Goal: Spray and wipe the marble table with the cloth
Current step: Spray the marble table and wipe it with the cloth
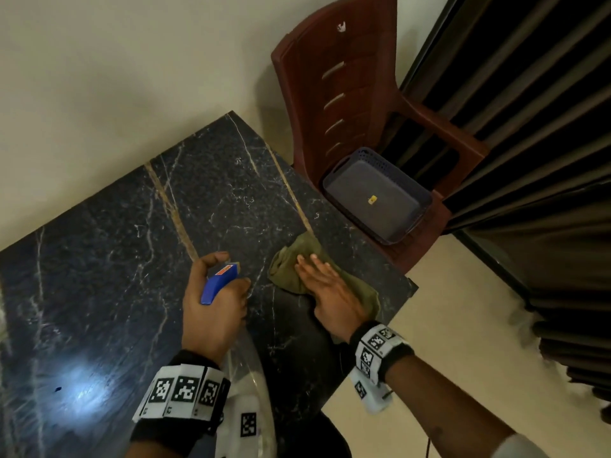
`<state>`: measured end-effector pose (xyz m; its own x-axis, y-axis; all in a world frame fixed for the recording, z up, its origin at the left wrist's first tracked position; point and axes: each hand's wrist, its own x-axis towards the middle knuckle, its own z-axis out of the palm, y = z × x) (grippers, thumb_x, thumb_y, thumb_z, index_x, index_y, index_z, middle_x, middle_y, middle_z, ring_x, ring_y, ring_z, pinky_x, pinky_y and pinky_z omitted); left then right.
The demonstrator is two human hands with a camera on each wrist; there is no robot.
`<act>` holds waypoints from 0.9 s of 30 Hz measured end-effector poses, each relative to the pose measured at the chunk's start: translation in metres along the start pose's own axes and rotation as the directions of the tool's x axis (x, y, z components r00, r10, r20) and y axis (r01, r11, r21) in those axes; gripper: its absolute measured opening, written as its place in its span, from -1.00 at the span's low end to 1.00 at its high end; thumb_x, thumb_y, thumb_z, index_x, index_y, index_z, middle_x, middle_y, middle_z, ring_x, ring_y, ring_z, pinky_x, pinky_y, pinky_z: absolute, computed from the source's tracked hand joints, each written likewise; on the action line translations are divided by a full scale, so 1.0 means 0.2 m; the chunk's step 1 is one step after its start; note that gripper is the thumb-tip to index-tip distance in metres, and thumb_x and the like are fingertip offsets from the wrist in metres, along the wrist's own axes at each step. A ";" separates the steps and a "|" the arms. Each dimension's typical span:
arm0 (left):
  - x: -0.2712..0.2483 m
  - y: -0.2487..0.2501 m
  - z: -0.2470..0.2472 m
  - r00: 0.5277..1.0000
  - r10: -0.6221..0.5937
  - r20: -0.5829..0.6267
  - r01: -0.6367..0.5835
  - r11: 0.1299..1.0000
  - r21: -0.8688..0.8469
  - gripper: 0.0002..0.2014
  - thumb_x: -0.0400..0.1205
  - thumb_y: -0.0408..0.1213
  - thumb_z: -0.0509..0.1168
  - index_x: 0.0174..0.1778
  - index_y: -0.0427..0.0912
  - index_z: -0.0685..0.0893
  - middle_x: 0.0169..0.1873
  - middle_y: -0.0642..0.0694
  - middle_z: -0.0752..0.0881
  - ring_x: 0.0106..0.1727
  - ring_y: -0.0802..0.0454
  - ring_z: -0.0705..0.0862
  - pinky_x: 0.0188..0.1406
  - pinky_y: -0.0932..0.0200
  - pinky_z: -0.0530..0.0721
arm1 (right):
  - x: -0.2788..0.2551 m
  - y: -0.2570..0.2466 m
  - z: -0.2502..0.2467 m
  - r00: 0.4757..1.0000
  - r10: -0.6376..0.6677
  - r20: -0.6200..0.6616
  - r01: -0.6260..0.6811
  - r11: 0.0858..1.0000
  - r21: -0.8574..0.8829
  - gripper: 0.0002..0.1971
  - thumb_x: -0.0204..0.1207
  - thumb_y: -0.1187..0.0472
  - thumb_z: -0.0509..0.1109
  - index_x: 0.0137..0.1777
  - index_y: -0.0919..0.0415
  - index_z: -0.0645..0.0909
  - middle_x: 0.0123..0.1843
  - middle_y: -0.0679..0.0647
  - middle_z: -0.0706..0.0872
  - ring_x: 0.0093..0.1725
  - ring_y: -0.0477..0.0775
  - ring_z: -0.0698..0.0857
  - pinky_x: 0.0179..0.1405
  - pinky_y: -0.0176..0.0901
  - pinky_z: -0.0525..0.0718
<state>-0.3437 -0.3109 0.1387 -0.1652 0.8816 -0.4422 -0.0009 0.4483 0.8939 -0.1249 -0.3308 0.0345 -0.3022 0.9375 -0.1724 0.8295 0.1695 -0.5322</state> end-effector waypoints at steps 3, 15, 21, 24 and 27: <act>-0.03 -0.01 0.00 1.000 0.005 0.022 -0.005 1.000 0.008 -0.60 0.63 -0.57 0.31 0.24 0.01 0.60 -0.58 0.02 0.55 -0.55 0.04 0.51 -0.61 0.16 0.49 | 0.06 0.12 -0.10 1.000 -0.001 -0.025 0.000 0.999 -0.034 -0.13 0.37 0.54 0.19 0.73 0.09 0.19 0.76 -0.08 0.12 0.74 -0.05 -0.05 0.70 -0.17 -0.20; -0.12 -0.08 0.05 0.999 -0.044 0.022 0.045 0.999 -0.017 -0.59 0.64 -0.54 0.31 0.26 0.04 0.57 -0.53 -0.05 0.54 -0.53 0.01 0.51 -0.54 0.10 0.50 | -0.10 0.07 -0.01 0.995 0.056 -0.080 -0.056 0.998 0.010 -0.23 0.52 0.42 0.22 0.75 0.11 0.14 0.77 -0.08 0.03 0.74 -0.07 -0.15 0.71 -0.12 -0.24; -0.16 -0.08 0.07 0.999 -0.009 0.033 0.009 1.000 -0.006 -0.58 0.64 -0.55 0.32 0.29 0.04 0.57 -0.52 -0.02 0.58 -0.52 0.01 0.52 -0.50 0.10 0.52 | -0.19 0.21 -0.07 0.999 -0.040 -0.031 0.040 0.999 0.020 -0.20 0.43 0.44 0.14 0.73 0.10 0.19 0.76 -0.06 0.13 0.76 -0.01 0.00 0.74 -0.06 -0.10; -0.19 -0.10 0.03 1.000 -0.008 0.026 0.008 1.000 0.011 -0.57 0.63 -0.55 0.31 0.30 0.02 0.56 -0.50 -0.04 0.57 -0.50 -0.01 0.52 -0.53 0.10 0.51 | -0.14 0.40 -0.21 0.984 0.132 -0.119 -0.133 0.991 0.005 -0.10 0.35 0.57 0.18 0.74 0.12 0.15 0.76 -0.04 0.09 0.74 -0.03 -0.03 0.75 0.06 -0.03; -0.23 -0.12 0.00 1.000 -0.011 0.005 0.011 1.000 0.026 -0.57 0.63 -0.53 0.34 0.29 0.04 0.58 -0.47 -0.08 0.58 -0.49 0.00 0.53 -0.51 0.09 0.52 | -0.12 0.46 -0.27 0.965 0.221 -0.144 -0.220 0.975 0.022 -0.12 0.39 0.58 0.19 0.75 0.14 0.13 0.77 -0.03 0.08 0.72 -0.08 -0.04 0.75 0.05 -0.03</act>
<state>-0.3365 -0.3612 0.1379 -0.1604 0.8773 -0.4523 0.0229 0.4614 0.8869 -0.0157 -0.3205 0.0340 -0.0404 0.9855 -0.1648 0.8653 -0.0480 -0.4990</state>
